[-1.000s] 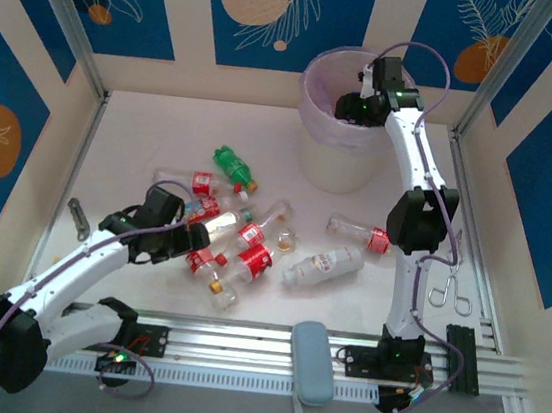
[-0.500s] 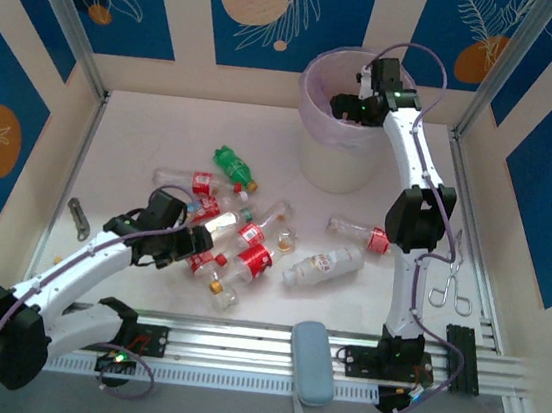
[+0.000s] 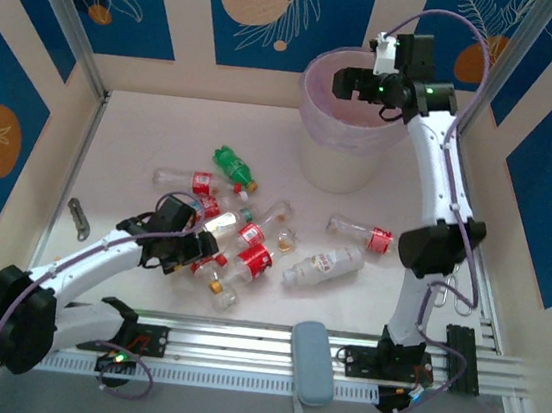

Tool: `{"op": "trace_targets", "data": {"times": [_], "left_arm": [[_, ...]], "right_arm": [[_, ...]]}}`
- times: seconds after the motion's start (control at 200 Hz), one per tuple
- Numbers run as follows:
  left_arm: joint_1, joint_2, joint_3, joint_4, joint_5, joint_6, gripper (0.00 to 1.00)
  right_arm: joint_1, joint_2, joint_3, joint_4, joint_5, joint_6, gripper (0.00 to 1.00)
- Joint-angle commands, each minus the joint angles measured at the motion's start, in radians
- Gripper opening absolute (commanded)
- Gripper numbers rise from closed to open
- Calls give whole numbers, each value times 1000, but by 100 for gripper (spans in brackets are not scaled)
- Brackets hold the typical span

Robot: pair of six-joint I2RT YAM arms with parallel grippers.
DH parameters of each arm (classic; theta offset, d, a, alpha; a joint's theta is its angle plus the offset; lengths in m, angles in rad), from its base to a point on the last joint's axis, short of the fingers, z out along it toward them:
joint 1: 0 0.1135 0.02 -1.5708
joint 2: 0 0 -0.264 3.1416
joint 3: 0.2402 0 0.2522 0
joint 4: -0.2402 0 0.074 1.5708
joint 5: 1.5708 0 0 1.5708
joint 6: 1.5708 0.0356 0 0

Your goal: Put the plastic bottles in the bin

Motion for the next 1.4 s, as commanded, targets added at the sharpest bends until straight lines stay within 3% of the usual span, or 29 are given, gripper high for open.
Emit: {"op": "trace_targets", "data": {"times": [0.0, 0.3, 0.79, 0.98, 1.215, 1.396], "left_arm": [[-12, 10, -30, 58, -12, -41, 84], [-12, -1, -91, 125, -97, -80, 71], [-10, -94, -80, 80, -233, -152, 57], [-10, -96, -9, -50, -313, -100, 56], [-11, -85, 36, -136, -394, -63, 54], [-10, -78, 37, -153, -449, -49, 52]], "right_arm": [[14, -142, -171, 64, -102, 18, 99], [0, -411, -550, 173, -156, 91, 99], [-29, -564, -843, 203, -247, 130, 99], [57, -557, -887, 225, -259, 128, 100], [263, -552, -958, 330, -186, 43, 100], [334, -493, -970, 362, -209, 81, 100]]}}
